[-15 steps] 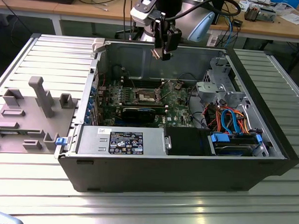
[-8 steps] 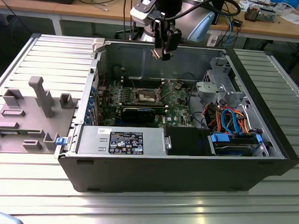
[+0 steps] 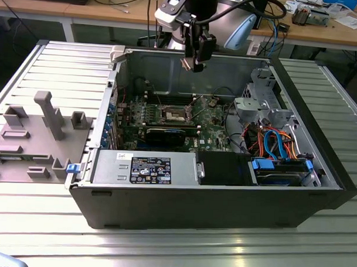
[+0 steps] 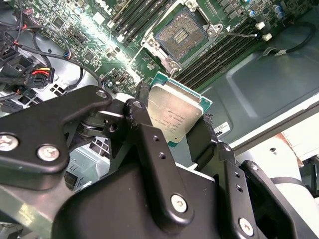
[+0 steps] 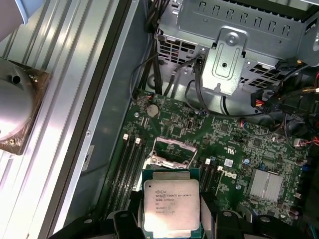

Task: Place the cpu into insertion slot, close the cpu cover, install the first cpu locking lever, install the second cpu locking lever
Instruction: 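Place the cpu into insertion slot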

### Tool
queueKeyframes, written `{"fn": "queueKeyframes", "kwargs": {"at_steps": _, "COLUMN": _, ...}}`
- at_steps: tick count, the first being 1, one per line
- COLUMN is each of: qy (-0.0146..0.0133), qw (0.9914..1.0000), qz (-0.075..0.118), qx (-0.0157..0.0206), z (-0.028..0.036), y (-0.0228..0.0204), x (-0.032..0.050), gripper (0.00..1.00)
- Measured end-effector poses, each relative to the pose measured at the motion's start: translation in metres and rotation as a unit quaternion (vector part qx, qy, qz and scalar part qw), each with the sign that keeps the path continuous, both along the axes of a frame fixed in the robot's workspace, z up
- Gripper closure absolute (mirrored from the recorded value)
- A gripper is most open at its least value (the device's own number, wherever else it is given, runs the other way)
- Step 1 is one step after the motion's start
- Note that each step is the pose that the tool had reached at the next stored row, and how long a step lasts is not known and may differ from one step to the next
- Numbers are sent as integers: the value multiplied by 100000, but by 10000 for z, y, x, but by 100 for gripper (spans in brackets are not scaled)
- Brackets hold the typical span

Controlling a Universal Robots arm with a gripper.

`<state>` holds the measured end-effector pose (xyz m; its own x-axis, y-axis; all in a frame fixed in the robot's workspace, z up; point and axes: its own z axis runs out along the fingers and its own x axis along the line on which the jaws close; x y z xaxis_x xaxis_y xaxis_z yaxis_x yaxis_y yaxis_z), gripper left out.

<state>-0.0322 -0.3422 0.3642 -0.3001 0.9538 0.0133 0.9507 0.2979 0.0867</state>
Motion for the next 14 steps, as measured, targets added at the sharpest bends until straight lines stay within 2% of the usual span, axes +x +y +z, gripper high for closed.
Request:
{"fn": "queueKeyframes", "kwargs": {"at_steps": 6, "qy": -3, "qw": 99995, "qz": -954, "qx": 1, "z": 0, "y": 0, "x": 0, "gripper": 45}}
{"fn": "queueKeyframes", "kwargs": {"at_steps": 10, "qy": 0, "qw": 99965, "qz": -2640, "qx": -2, "z": 0, "y": 0, "x": 0, "gripper": 45}}
{"fn": "queueKeyframes", "kwargs": {"at_steps": 14, "qy": -3, "qw": 99962, "qz": -2774, "qx": -1, "z": 0, "y": 0, "x": 0, "gripper": 45}}
